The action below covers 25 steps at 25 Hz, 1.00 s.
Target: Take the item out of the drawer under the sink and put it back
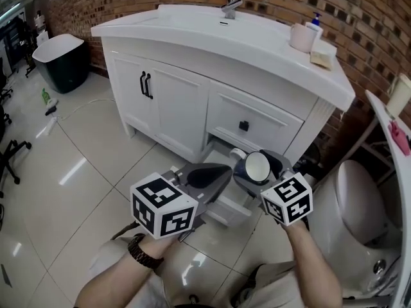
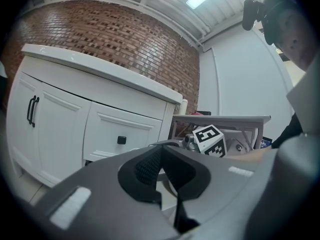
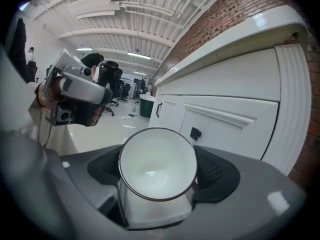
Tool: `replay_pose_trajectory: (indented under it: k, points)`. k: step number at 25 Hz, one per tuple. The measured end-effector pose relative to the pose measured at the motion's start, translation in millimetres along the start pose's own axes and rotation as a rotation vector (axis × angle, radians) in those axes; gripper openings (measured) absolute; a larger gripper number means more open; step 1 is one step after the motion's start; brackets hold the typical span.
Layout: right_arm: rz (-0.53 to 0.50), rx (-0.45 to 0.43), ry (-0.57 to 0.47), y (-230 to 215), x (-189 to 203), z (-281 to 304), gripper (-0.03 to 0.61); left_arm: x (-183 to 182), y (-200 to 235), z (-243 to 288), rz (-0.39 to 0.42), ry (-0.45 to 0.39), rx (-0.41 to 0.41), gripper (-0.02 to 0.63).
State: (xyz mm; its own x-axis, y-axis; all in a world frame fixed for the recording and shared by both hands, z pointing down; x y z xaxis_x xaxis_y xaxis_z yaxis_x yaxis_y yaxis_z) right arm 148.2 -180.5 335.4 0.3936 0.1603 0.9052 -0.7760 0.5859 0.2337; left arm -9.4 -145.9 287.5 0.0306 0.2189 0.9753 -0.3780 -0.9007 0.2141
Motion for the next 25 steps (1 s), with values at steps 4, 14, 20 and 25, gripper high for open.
replay_pose_trajectory:
  k: [4, 14, 20, 25]
  points:
    - [0.004, -0.001, 0.002, -2, 1, 3, 0.411, 6, 7, -3, -0.028, 0.025, -0.016, 0.016]
    - [0.005, -0.100, 0.278, 1, 62, 80, 0.411, 6, 19, -7, -0.044, 0.036, -0.048, 0.015]
    - [0.005, -0.144, 0.402, 1, 99, 130, 0.411, 5, 32, -13, -0.078, 0.034, -0.070, 0.015]
    - [-0.018, -0.160, 0.444, 5, 115, 146, 0.413, 2, 34, -15, -0.098, 0.018, -0.050, 0.015]
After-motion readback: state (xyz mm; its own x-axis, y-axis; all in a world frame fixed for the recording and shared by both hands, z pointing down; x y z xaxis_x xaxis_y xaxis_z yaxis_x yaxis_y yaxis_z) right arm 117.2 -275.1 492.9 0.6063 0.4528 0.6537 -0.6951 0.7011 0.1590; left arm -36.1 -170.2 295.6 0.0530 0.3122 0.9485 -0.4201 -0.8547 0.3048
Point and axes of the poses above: the fingertips, and each gripper's own axes: z forward along the fingers, y to its left, x out of its underside, the point moved 7 cm from there along -z, backward along the fingers, and after that the axes turned 3 degrees about x, right-handed, at the moved point
